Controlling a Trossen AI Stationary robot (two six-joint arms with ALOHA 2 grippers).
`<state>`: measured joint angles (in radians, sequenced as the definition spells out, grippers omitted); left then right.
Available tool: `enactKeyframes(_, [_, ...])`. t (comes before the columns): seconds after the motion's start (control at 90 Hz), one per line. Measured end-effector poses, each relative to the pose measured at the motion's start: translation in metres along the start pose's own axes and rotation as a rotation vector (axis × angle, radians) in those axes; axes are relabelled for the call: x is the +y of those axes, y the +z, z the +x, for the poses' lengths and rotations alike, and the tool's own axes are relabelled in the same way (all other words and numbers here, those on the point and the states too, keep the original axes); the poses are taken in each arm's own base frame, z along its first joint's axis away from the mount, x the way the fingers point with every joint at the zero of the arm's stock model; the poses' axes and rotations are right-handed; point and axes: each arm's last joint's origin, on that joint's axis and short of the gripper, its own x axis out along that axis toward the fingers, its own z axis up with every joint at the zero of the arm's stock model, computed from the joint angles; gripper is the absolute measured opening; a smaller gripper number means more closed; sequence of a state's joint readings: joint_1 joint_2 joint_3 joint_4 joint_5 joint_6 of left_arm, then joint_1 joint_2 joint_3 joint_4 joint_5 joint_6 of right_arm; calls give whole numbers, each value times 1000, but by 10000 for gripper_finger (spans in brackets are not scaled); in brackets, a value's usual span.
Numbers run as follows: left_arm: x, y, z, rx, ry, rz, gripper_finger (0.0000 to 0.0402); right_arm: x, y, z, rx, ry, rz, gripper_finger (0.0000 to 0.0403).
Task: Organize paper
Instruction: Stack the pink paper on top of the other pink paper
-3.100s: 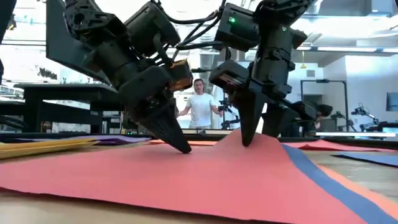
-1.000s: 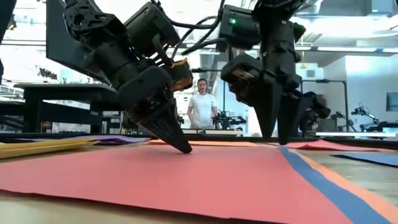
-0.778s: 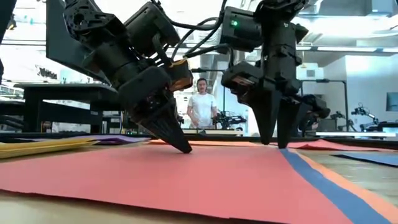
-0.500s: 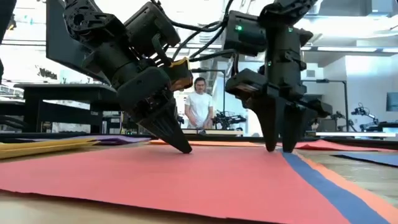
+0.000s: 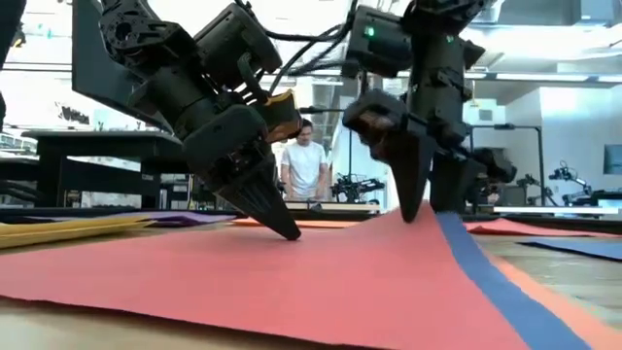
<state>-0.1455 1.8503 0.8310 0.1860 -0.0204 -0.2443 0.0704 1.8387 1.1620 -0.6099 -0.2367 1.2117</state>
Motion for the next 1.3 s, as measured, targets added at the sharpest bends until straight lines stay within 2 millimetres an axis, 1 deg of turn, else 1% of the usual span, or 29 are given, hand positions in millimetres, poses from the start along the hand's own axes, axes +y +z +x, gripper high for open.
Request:
enactKeyframes(0.144, [0, 0, 0, 0, 0, -1, 0, 6, 1, -8, -7, 18, -11, 138])
enactKeyframes(0.378, [0, 0, 0, 0, 1, -3, 0, 5, 2, -9, -5, 9, -10, 138])
enactKeyframes(0.433, [0, 0, 0, 0, 0, -2, 0, 4, 2, -12, -10, 8, -12, 138])
enactKeyframes(0.533, [0, 0, 0, -1, 1, -3, 0, 4, 7, -15, -52, 12, -22, 138])
enactKeyframes(0.767, [0, 0, 0, 0, 1, -3, 0, 2, 19, -17, -87, 32, -21, 138])
enactKeyframes(0.9, [0, 0, 0, 0, 1, -3, 0, 4, 19, -17, -96, 55, -27, 138])
enactKeyframes(1.089, [0, 0, 0, 5, 3, -4, 0, 10, 4, -11, -75, 43, -72, 138])
enactKeyframes(1.189, [0, 0, 0, 5, 3, -4, 0, 13, -1, 1, -65, 35, -100, 138])
enactKeyframes(1.3, [0, 0, 0, 4, 3, -6, 0, 16, 1, 19, -71, 43, -140, 138])
